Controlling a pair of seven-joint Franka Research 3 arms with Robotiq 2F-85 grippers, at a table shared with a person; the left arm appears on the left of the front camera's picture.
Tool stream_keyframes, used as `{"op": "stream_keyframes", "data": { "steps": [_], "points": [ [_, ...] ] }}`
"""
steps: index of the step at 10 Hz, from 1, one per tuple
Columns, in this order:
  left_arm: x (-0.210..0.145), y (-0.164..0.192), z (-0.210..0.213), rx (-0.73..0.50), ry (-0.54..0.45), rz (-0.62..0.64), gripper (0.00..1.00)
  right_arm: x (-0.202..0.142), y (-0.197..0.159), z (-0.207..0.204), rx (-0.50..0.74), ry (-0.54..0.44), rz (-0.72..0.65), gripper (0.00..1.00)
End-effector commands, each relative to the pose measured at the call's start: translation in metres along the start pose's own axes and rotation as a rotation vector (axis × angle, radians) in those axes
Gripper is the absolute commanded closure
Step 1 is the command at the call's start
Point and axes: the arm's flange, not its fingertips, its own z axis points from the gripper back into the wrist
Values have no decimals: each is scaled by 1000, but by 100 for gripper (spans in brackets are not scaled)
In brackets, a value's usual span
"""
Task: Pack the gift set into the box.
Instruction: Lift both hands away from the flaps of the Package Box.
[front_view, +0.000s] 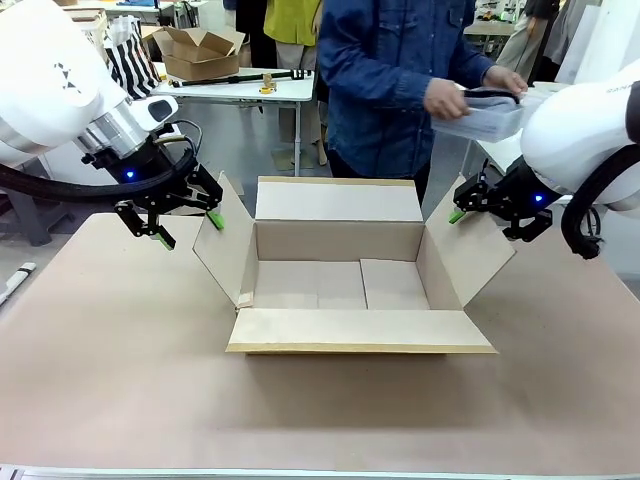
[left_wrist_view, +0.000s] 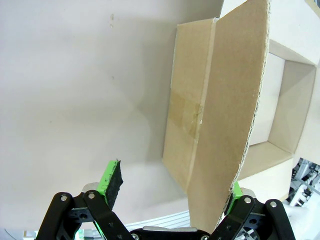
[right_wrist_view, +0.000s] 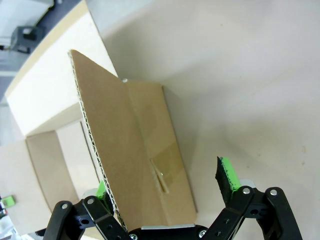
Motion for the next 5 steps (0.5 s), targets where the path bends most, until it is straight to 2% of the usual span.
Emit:
{"op": "stream_keyframes", "data": {
  "steps": [1,5],
  "points": [
    [0,1,1,14,0,-8,0,1,0,3,-9,-7,0,0],
    [0,1,1,14,0,-8,0,1,0,3,-9,-7,0,0]
  ]
}}
